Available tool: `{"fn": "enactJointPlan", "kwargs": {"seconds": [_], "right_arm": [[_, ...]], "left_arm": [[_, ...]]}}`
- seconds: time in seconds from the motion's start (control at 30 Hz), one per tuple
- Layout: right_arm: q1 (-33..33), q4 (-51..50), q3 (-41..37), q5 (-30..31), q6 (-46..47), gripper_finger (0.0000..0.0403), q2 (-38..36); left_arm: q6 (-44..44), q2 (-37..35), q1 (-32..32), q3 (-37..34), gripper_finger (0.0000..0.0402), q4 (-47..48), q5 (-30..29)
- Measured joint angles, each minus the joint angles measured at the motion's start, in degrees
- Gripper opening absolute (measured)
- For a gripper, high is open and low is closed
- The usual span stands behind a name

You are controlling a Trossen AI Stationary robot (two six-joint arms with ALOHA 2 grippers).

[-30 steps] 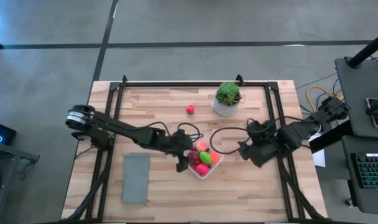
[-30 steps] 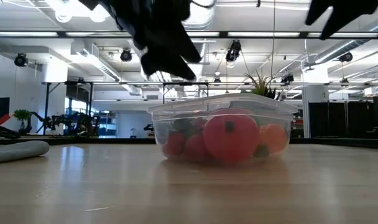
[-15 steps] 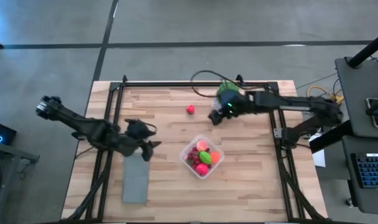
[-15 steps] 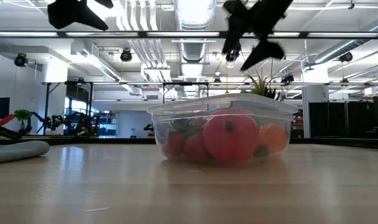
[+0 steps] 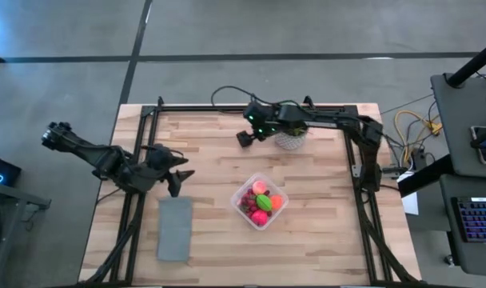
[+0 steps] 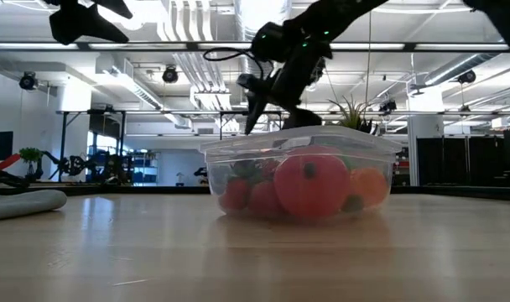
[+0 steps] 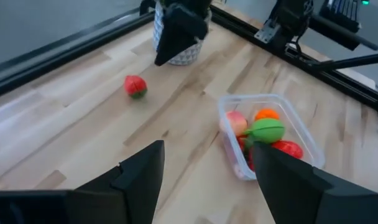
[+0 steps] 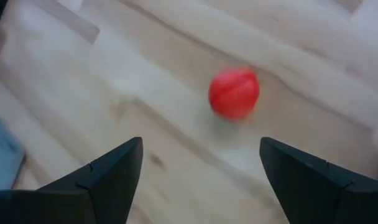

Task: Pick and placing Produce into tupperware
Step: Put the red strawberry into the transparent bin

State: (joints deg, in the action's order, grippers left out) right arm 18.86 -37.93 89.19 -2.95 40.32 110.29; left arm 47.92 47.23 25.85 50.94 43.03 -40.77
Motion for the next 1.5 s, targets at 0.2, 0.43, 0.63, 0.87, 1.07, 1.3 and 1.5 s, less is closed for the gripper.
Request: {"fn": "enactJointPlan", "kwargs": {"seconds": [0.2, 0.43, 0.63, 0.87, 1.07, 1.3, 1.5], "right_arm": [[0.7, -7.9, 14.6, 0.5, -7.0, 0.0316, 9.6], [0.7, -27.7, 32.1, 6.0, -26.4, 0.0317, 21.4], [1.5, -35.9, 40.8, 4.7, -30.5, 0.0319, 27.9], [2.4, -34.7, 45.8, 1.5, -24.0, 0.032, 31.1], [3.2, -34.6, 45.7, 1.9, -22.1, 0.032, 32.2], [3.3, -33.3, 45.6, 1.5, -22.4, 0.0319, 34.1], [3.3, -33.3, 45.6, 1.5, -22.4, 0.0316, 35.4]], "left_arm": [[-0.5, -4.1, 0.0, -2.7, 0.0228, 0.3, -0.3], [-0.4, -8.0, 0.0, -5.6, 0.0228, 0.1, -1.2], [-0.4, -9.1, 0.0, -6.2, 0.0228, 0.0, -1.4], [-0.3, -9.0, 0.0, -6.2, 0.0228, 0.0, -1.6], [-0.3, -9.1, 0.0, -6.1, 0.0228, -0.5, -1.6], [-0.3, -9.0, 0.0, -6.1, 0.0228, -0.5, -1.6], [-0.3, -9.0, 0.0, -6.1, 0.0228, -0.5, -1.5]]}}
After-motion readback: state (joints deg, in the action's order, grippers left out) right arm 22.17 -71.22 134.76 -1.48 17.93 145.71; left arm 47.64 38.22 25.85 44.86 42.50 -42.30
